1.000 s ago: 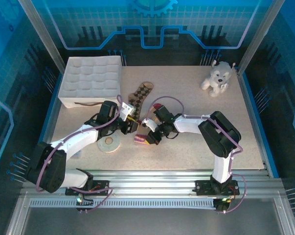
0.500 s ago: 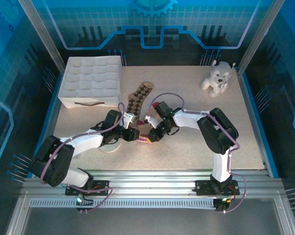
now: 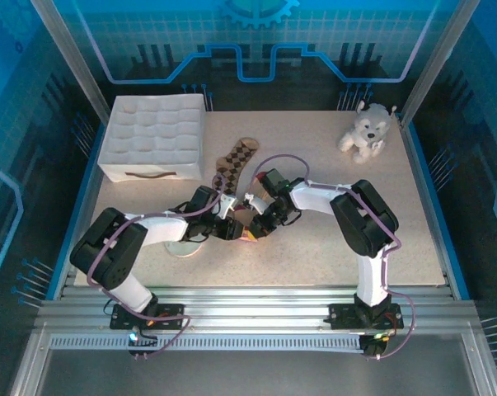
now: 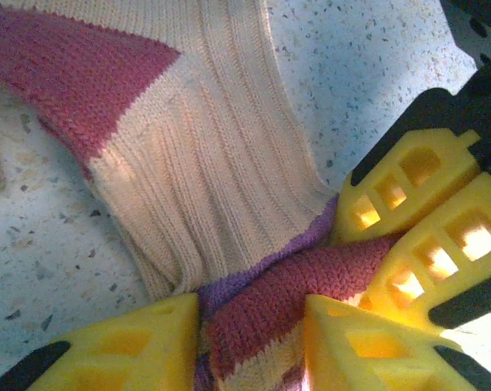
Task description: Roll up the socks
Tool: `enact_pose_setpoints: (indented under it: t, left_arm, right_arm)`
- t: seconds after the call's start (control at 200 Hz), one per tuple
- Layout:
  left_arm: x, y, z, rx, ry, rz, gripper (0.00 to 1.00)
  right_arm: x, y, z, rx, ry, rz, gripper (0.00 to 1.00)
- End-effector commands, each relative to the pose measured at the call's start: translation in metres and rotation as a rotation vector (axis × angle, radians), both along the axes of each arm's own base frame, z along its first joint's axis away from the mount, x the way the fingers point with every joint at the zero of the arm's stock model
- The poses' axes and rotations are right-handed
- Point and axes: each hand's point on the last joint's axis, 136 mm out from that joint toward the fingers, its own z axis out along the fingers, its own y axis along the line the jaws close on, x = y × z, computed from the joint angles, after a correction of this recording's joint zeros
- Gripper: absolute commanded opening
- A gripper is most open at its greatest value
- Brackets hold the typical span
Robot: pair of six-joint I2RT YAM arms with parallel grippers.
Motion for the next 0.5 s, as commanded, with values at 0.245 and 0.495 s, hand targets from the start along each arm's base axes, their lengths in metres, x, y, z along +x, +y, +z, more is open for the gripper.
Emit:
enact_pose_setpoints:
  t: [0.245, 0.495]
  left_arm:
    - [-0.007, 0.003, -0.032, 0.059, 0.095, 0.044, 0.25]
    - [-0.003, -0.002, -0.036, 0.052, 0.141, 0.071, 0.23]
  right_arm:
    - [0.021, -0.025, 0.037, 0.034, -0.093, -0.182, 0.33]
    - [0.033, -0.025, 0.048, 0.033, -0.203, -0.220, 0.41]
